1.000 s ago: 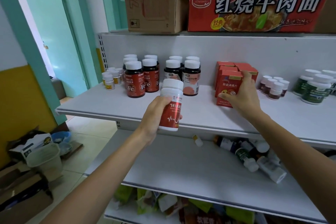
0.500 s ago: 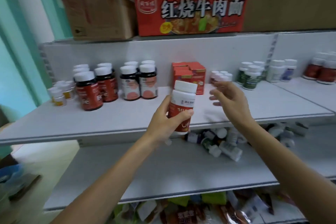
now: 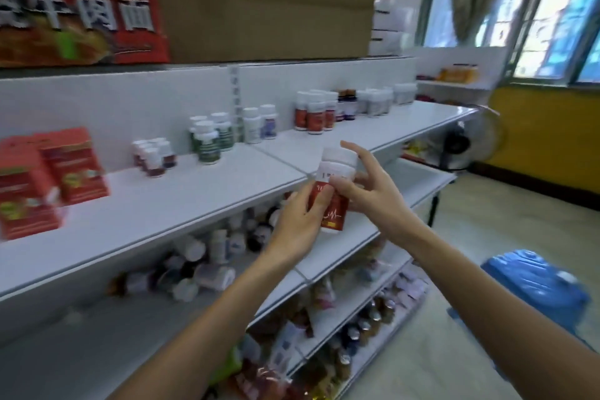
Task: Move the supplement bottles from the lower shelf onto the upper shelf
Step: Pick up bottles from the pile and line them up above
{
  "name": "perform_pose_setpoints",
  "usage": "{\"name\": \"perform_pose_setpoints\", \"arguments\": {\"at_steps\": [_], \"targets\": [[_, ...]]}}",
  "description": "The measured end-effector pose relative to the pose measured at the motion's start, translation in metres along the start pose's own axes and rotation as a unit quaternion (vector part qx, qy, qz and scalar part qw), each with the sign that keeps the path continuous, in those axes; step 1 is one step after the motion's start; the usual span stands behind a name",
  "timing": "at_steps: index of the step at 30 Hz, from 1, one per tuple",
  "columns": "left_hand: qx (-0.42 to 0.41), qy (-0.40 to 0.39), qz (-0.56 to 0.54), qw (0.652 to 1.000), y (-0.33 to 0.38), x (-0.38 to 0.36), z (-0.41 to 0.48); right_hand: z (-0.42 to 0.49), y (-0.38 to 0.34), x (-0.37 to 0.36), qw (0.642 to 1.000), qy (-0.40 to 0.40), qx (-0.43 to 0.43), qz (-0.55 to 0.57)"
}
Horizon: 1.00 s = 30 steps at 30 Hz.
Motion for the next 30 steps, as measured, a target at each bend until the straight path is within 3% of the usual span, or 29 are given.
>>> {"name": "perform_pose_setpoints", "arguments": {"at_steps": [3,8,12,18,26,30], "targets": [[-0.033,-0.039,0.02,0.999,0.003,-0.055,0.013,-0.01,-0.002,0.055,0.999,0.029,-0.003,-0.027],[-0.01,-0.097,0.053,0.994,0.011,-0.106,0.035,-0.019,0.001,0.142,0.99,0.114,-0.016,-0.08],[-0.067,-0.121,0.121,0.983,0.013,-0.133,0.053,-0.025,0.012,0.199,0.977,0.189,-0.038,-0.093],[-0.111,-0.176,0.176,0.962,0.011,-0.184,0.09,-0.008,0.035,0.254,0.968,0.227,-0.053,-0.096],[-0.156,-0.141,0.174,0.962,0.006,-0.23,0.192,0.09,0.058,0.322,0.965,0.211,-0.005,-0.157],[-0.137,-0.1,0.195,0.966,-0.006,-0.222,0.24,0.156,0.065,0.324,0.974,0.145,0.018,-0.174]]}}
Point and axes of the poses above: each hand's wrist, its own z-axis towards the middle knuckle, its own x-axis out of the back of the hand, y = z × x, the point moved 5 cm from there along z, towards the middle knuckle, and after that the axes turned 2 degrees about y, right-handed, at the moved point
